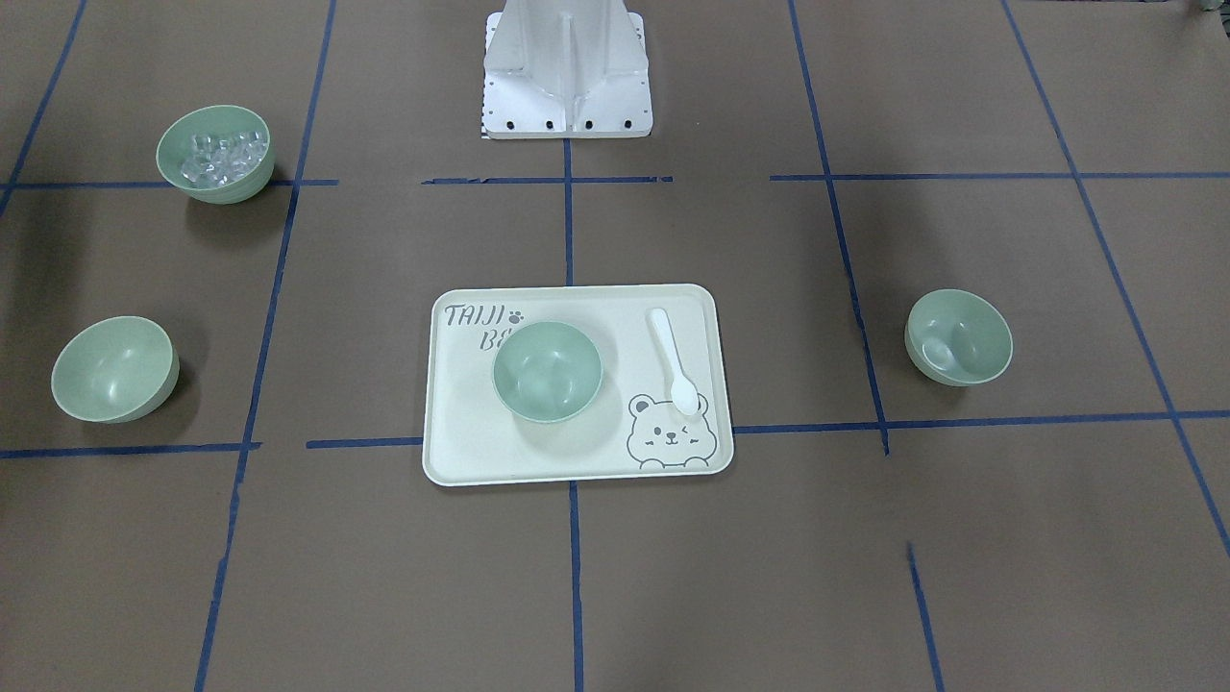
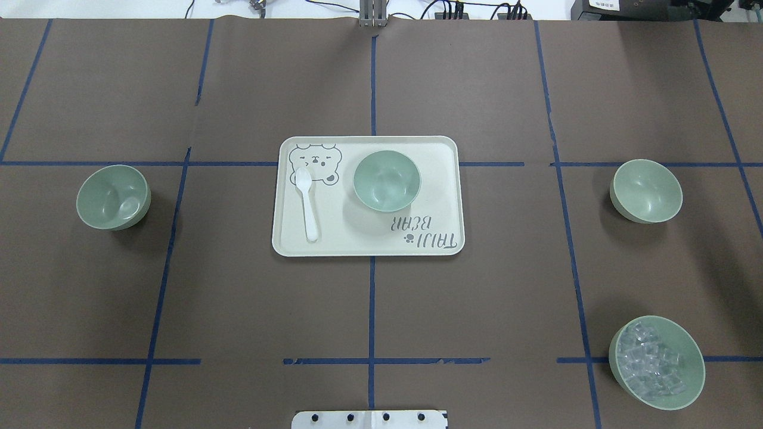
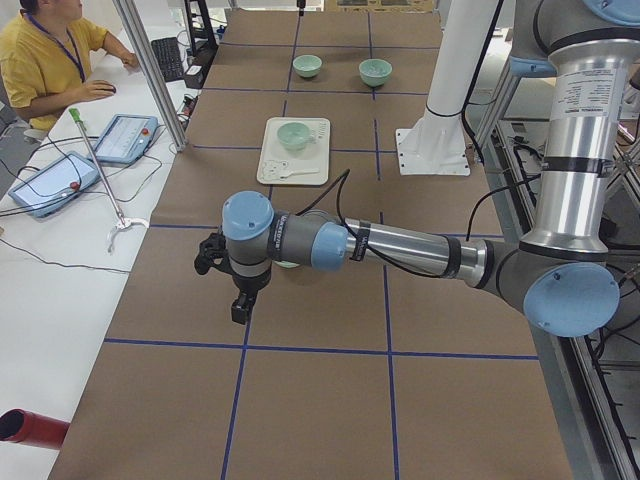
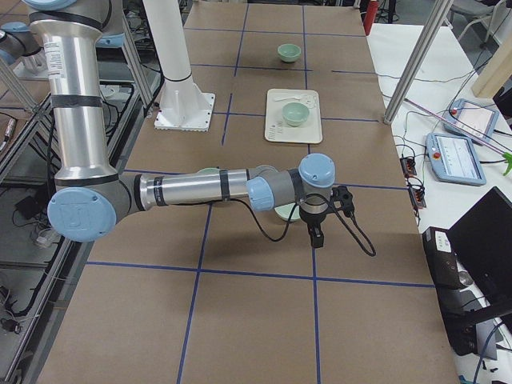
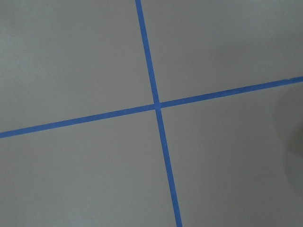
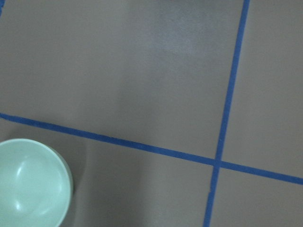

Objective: Stack green bowls together

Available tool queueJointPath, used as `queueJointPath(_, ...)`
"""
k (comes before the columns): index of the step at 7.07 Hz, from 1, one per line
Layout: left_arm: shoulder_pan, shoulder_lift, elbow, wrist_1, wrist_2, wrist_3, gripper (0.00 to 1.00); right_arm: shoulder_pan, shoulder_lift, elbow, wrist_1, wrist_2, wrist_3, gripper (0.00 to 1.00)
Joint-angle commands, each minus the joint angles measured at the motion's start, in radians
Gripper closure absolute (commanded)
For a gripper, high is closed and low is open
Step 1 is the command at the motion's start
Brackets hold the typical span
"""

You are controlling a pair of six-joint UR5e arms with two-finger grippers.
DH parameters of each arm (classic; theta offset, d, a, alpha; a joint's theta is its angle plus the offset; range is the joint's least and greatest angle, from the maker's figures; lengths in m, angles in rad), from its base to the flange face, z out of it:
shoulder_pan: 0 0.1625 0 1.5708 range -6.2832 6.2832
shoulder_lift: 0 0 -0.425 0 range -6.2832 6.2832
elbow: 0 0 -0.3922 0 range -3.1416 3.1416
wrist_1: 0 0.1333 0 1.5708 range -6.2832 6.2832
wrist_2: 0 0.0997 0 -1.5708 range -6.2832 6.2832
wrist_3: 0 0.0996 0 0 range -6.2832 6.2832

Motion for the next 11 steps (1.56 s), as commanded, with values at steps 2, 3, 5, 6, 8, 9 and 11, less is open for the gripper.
queueJointPath(2, 0.088, -0.028, 0.125, -0.382, -0.007, -0.151, 0.00, -0.088, 0.038, -0.003, 0.035, 0.002, 0.117, 0.00)
queueJointPath(3, 0.195, -0.023, 0.117, -0.441, 0.005, -0.237, 0.00, -0.104, 0.046, 0.003, 0.035, 0.001, 0.117, 0.00)
queueJointPath(5, 0.340, -0.009, 0.114, -0.485, 0.119, -0.574, 0.00, -0.105, 0.046, 0.003, 0.035, 0.001, 0.118, 0.00)
queueJointPath(6, 0.419, 0.021, 0.117, -0.569, 0.237, -0.718, 0.00, -0.105, 0.046, 0.003, 0.035, 0.001, 0.118, 0.00)
queueJointPath(8, 0.561, 0.023, 0.117, -0.645, 0.322, -0.979, 0.06, -0.105, 0.046, 0.003, 0.035, 0.001, 0.117, 0.00)
queueJointPath(9, 0.608, 0.023, 0.117, -0.647, 0.357, -1.026, 0.11, -0.105, 0.046, 0.005, 0.035, 0.001, 0.117, 0.00)
queueJointPath(11, 0.623, 0.024, 0.117, -0.661, 0.356, -1.029, 0.69, -0.105, 0.046, 0.005, 0.035, 0.001, 0.117, 0.00)
